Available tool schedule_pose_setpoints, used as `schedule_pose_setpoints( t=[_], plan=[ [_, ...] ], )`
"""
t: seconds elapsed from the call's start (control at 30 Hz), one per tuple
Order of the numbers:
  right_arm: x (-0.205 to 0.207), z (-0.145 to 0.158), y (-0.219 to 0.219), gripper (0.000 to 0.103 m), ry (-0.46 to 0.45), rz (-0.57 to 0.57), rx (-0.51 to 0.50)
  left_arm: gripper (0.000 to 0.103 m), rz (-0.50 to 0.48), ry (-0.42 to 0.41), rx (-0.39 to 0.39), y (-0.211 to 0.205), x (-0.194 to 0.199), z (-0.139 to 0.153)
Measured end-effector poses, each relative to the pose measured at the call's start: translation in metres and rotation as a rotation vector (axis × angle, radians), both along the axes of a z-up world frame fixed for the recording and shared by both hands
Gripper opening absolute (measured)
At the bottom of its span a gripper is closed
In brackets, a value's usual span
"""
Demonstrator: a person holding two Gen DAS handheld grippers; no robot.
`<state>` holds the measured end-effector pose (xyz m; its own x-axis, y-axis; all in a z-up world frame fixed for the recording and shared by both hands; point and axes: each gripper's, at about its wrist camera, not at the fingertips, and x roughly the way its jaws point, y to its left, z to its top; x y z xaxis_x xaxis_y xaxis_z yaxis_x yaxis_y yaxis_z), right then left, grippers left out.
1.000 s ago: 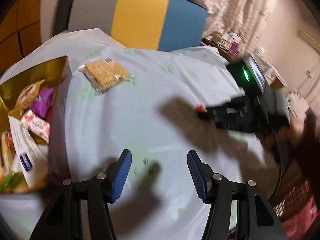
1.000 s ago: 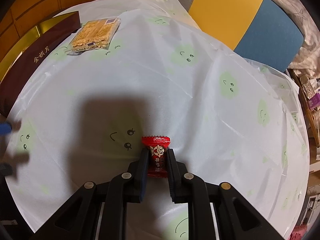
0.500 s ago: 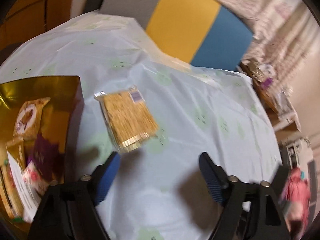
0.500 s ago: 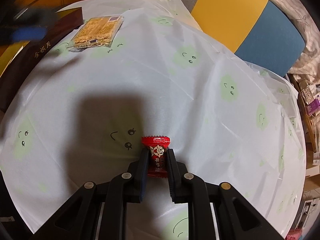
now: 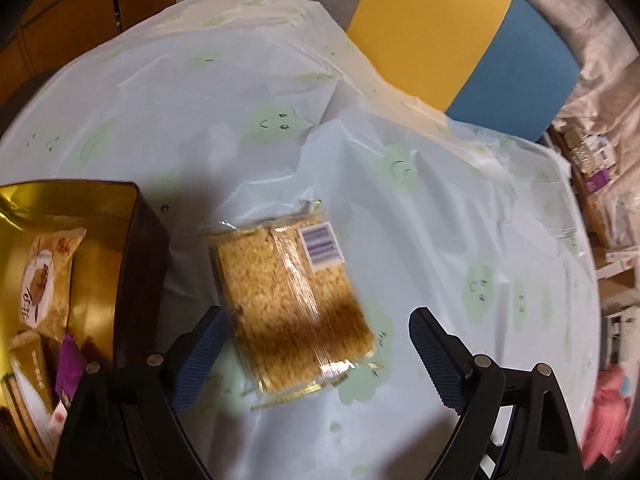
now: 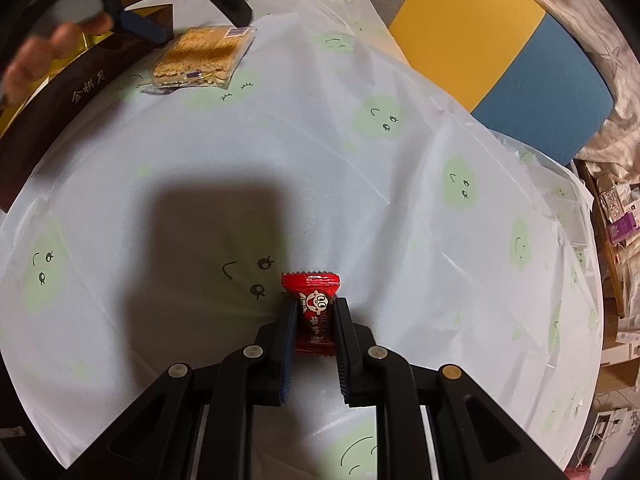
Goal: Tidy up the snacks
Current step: 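Grasp the rice-cracker bar pack with the left tool while the right tool holds the red candy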
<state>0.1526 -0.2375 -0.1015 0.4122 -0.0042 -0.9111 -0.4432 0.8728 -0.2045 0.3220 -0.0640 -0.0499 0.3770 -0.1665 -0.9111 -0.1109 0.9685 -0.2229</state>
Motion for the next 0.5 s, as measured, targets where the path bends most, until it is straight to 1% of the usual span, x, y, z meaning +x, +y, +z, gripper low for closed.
schedule_pose_setpoints(
  t=[0.13,0.2,0.23,0.27,0.3,0.33,0.37,0.5],
  plan=[
    [0.000,0.000,0.002,0.017,0.004,0.001,-0.002,0.093,0.007,0.008,0.059,-0.004,0.009,-0.008],
    [0.000,0.000,0.002,0.017,0.004,0.002,-0.004,0.092,-0.008,0.002,0.080,-0.007,0.011,-0.010],
    [0.000,0.000,0.003,0.017,0.004,0.002,-0.004,0.092,-0.012,0.002,0.090,-0.009,0.012,-0.012],
    [0.001,0.000,0.003,0.017,0.005,0.002,-0.004,0.089,-0.015,-0.003,0.110,-0.010,0.011,-0.012],
    [0.001,0.000,0.003,0.017,0.006,0.002,-0.004,0.084,-0.029,-0.006,0.140,-0.012,0.011,-0.014],
    [0.001,0.000,0.003,0.017,0.006,0.002,-0.003,0.081,-0.046,-0.014,0.165,-0.015,0.010,-0.016],
    [0.001,0.000,0.003,0.017,0.006,0.003,-0.003,0.080,-0.065,-0.032,0.179,-0.018,0.008,-0.015],
    [0.001,0.000,0.002,0.017,0.008,0.001,0.000,0.077,-0.183,-0.093,0.158,-0.028,-0.014,-0.012]
  ],
)
